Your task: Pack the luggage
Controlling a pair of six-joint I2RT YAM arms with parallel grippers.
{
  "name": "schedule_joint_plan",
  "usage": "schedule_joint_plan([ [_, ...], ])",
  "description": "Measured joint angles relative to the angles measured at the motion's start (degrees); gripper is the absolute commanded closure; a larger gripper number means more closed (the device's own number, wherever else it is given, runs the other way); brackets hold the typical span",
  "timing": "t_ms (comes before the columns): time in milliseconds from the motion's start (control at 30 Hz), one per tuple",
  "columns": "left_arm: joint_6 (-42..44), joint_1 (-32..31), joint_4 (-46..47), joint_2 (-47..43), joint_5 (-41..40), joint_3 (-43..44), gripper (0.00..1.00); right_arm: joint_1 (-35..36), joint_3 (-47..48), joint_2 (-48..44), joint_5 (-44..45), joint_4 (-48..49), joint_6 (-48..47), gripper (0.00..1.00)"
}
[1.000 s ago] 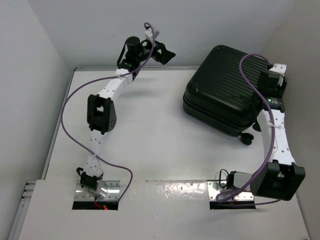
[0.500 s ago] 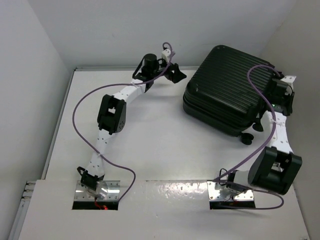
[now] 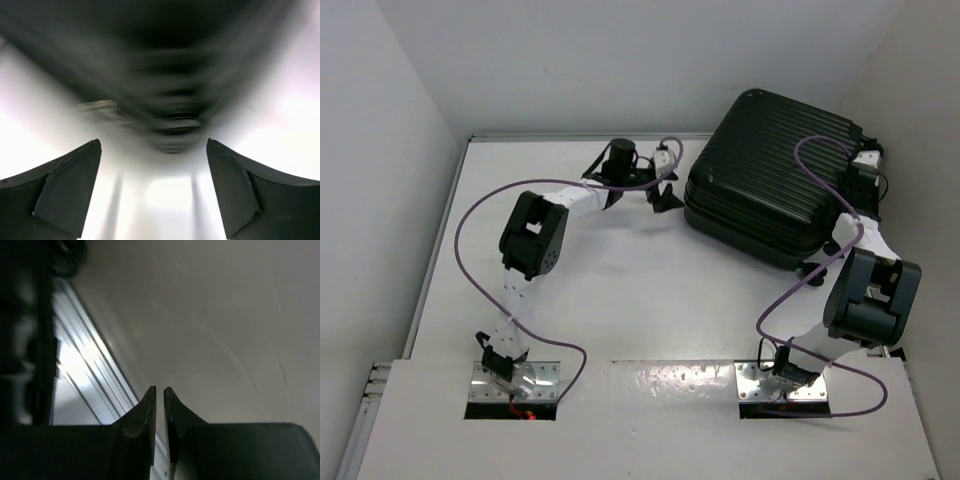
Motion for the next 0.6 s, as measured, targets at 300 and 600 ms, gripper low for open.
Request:
schedule_joint_plan([
  [300,14.6,-1.9,-3.2,-8.3,-5.9,-12.0,0.1,4.6,-0.1,2.7,-16.7,12.5,-11.4,0.87],
  [600,14.5,0.6,1.9,-25.9,6.1,-31.0,0.07,7.8,1.7,5.0,-23.7,14.2,-12.4,0.9],
])
